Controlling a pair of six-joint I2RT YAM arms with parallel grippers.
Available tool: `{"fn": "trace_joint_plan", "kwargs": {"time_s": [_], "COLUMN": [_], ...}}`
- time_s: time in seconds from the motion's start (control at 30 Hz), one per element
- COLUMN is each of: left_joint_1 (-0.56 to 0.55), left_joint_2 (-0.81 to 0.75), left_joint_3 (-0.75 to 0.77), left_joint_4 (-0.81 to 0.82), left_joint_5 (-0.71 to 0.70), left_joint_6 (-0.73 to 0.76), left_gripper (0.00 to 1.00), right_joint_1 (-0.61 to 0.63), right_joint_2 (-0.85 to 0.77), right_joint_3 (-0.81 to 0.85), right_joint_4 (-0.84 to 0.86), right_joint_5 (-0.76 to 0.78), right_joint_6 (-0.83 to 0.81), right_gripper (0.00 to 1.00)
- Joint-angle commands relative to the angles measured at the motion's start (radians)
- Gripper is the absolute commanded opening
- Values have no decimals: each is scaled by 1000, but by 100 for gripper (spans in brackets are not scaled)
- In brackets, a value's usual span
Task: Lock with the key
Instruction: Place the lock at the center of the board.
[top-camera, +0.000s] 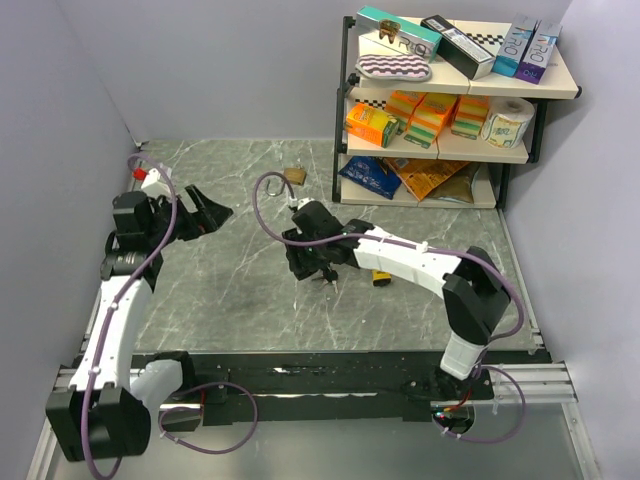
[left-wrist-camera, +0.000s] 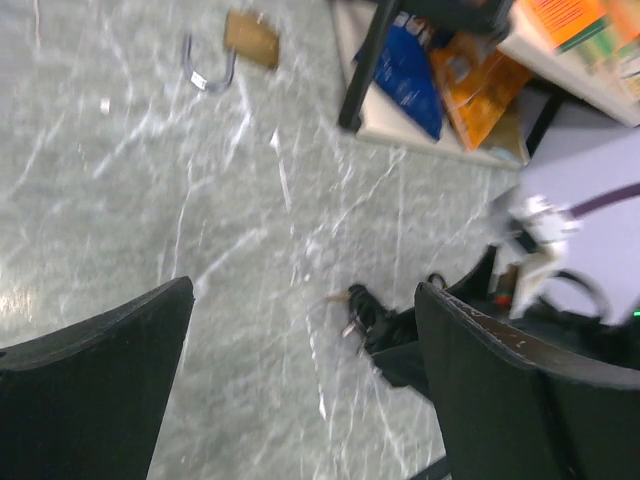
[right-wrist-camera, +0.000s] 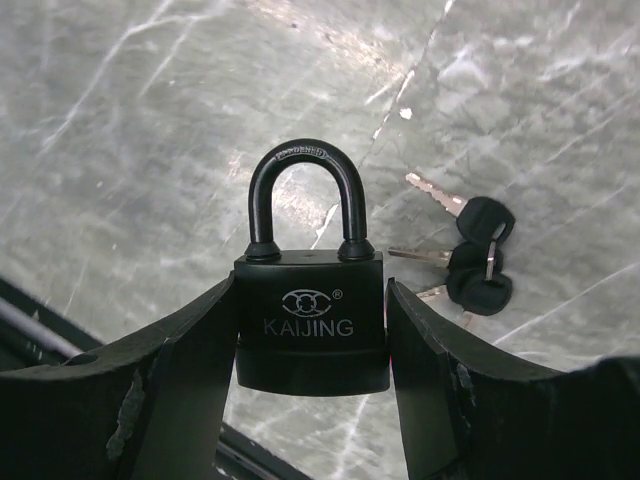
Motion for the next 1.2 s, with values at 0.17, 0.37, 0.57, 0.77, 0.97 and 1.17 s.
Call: {"fn": "trace_joint_plan", "kwargs": {"time_s": [0.17,0.37,0.57,0.77,0.97,1.17], "left_joint_1": [3,3,5,5,5,3], "left_joint_2": [-66,-76,-72,-62,-21,74], "left_joint_3": [-26,-43,-46,-39,-14,73], "left_joint_4": [116,123,117,105,55,-77], "left_joint_5": [-13,2,22,57,76,54], "left_joint_6": [-12,-6,4,16,31,100], "left_gripper": [96,96,96,96,96,96], "right_joint_1": [46,44,46,41,43,49], "right_joint_2": [125,188,229,273,292,280], "right_joint_3": [103,157,174,211,218,234], "right_joint_4": [12,-32,-44,-75,-92,-92], "right_joint_5": [129,150,128,134,122,131], "right_joint_6": [179,208,237,263,284,266], "right_gripper": [0,0,0,19,37,78]}}
